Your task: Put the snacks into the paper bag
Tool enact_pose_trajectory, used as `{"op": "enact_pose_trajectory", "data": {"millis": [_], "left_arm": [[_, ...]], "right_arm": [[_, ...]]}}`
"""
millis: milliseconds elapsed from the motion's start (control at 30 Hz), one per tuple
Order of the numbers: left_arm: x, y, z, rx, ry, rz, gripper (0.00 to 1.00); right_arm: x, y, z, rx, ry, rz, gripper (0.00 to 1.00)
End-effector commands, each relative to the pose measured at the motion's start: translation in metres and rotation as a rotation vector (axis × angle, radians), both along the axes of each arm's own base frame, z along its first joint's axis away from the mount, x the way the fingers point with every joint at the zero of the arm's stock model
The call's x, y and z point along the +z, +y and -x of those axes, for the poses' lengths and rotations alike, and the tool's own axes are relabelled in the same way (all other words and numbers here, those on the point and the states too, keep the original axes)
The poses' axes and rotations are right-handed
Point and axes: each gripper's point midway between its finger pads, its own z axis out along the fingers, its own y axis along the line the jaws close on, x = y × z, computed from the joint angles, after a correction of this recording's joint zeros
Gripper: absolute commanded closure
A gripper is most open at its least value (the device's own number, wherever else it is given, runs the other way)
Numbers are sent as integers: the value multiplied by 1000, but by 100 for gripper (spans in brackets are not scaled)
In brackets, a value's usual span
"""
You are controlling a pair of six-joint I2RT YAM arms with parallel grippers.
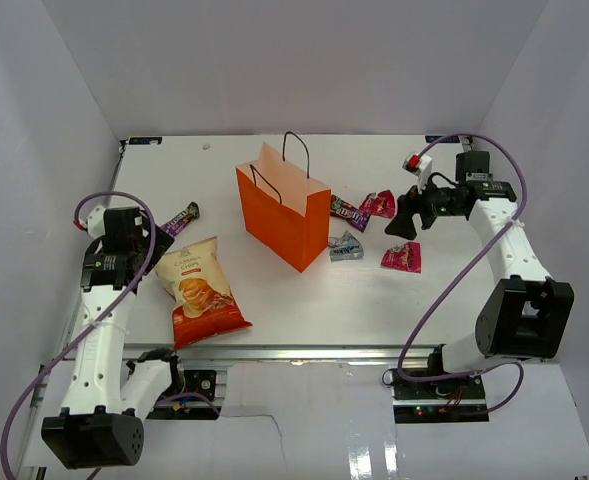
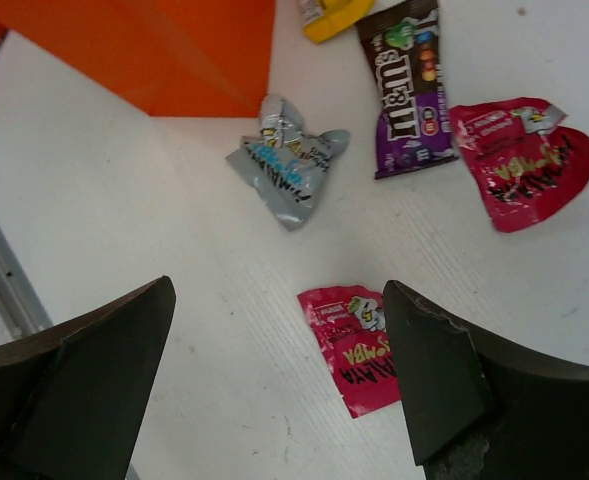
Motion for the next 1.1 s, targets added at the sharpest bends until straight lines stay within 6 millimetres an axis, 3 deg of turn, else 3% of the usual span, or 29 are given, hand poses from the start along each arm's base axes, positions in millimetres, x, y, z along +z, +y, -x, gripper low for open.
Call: {"op": "enact_pose_trajectory", "data": {"millis": [0,167,233,300,433,633,733,767,800,900,1067], "left_arm": [[-13,3,18,30,96,-5,2],[-41,3,29,31,197,-5,2],[-62,-3,30,-6,261,19,2],[-76,-11,21,-51,250,42,2],[-87,-30,2,-179,186,97,2],[-108,-42,-18,-233,175,158,3],[-116,-54,-23,-268,170,226,14],[-118,-55,-23,-269,171,236,20],[-119,-56,-24,-266,165,245,33],[-122,-57,-23,-252,161,261,44],[-110,-62,-26,-270,98,276,63]], "right_arm": [[7,19,29,195,-30,-83,10],[5,20,24,208,-50,-90,10],[3,20,18,203,-39,-94,10],[1,20,16,202,-26,-99,10],[-1,20,15,201,-21,-96,10],[-8,19,22,203,-12,-90,10],[-10,19,26,204,-10,-86,10],[-11,18,27,203,-10,-83,10],[-10,18,28,205,-15,-80,10],[-13,18,31,204,-7,-82,10],[-9,21,34,218,-12,-102,10]]}}
